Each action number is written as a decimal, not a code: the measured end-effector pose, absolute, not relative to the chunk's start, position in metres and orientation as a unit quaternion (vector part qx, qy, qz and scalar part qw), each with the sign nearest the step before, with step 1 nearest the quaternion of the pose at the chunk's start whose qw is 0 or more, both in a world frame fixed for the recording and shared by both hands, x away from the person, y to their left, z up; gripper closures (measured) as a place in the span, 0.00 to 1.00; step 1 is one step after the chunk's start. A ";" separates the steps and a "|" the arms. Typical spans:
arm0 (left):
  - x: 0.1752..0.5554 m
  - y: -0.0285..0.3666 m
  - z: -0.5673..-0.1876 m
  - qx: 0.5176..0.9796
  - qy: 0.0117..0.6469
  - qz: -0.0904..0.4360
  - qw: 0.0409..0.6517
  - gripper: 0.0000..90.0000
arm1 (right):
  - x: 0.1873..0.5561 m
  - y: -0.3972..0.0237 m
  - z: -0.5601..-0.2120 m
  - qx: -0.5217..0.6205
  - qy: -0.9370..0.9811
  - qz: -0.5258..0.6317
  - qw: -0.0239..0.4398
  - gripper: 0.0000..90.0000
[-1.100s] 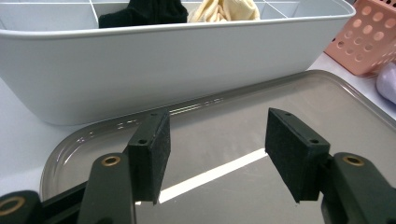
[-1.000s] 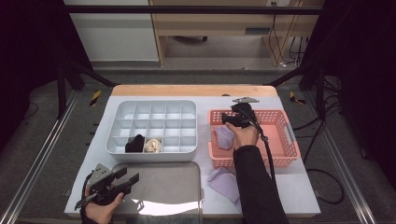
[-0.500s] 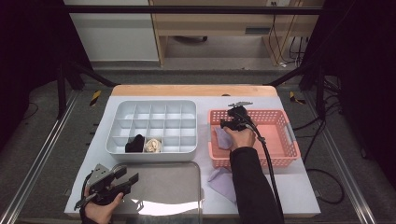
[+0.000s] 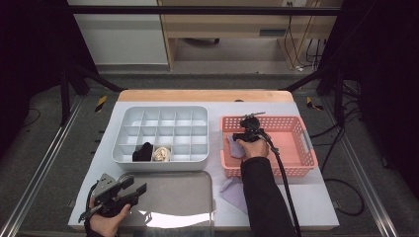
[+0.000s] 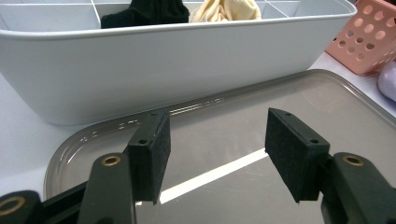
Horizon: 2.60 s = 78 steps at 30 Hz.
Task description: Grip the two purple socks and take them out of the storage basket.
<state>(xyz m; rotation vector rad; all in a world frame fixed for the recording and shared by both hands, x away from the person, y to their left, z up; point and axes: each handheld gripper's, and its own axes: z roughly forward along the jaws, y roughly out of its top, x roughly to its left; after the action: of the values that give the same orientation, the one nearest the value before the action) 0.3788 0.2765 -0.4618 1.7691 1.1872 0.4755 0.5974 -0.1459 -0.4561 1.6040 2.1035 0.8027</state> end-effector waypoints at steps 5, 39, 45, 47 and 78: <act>0.379 0.277 -0.462 0.719 0.482 0.194 0.461 0.45 | 0.598 -0.143 -0.459 0.565 0.756 0.273 0.188 0.50; 0.379 0.276 -0.462 0.718 0.484 0.194 0.462 0.45 | 0.571 -0.168 -0.401 0.550 0.735 0.355 0.178 0.97; 0.379 0.277 -0.462 0.717 0.484 0.194 0.462 0.45 | 0.564 -0.168 -0.393 0.538 0.733 0.373 0.187 0.97; 0.378 0.275 -0.462 0.717 0.484 0.194 0.462 0.45 | 0.559 -0.170 -0.385 0.531 0.731 0.382 0.194 0.97; 0.378 0.273 -0.461 0.717 0.480 0.192 0.468 0.46 | 0.443 -0.143 -0.320 0.395 0.745 0.500 0.197 0.96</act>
<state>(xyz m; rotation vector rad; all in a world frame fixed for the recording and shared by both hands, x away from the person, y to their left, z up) 0.3775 0.2730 -0.4607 1.7577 1.1785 0.4712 0.4426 -0.1429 -0.3202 1.1055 2.0873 1.4004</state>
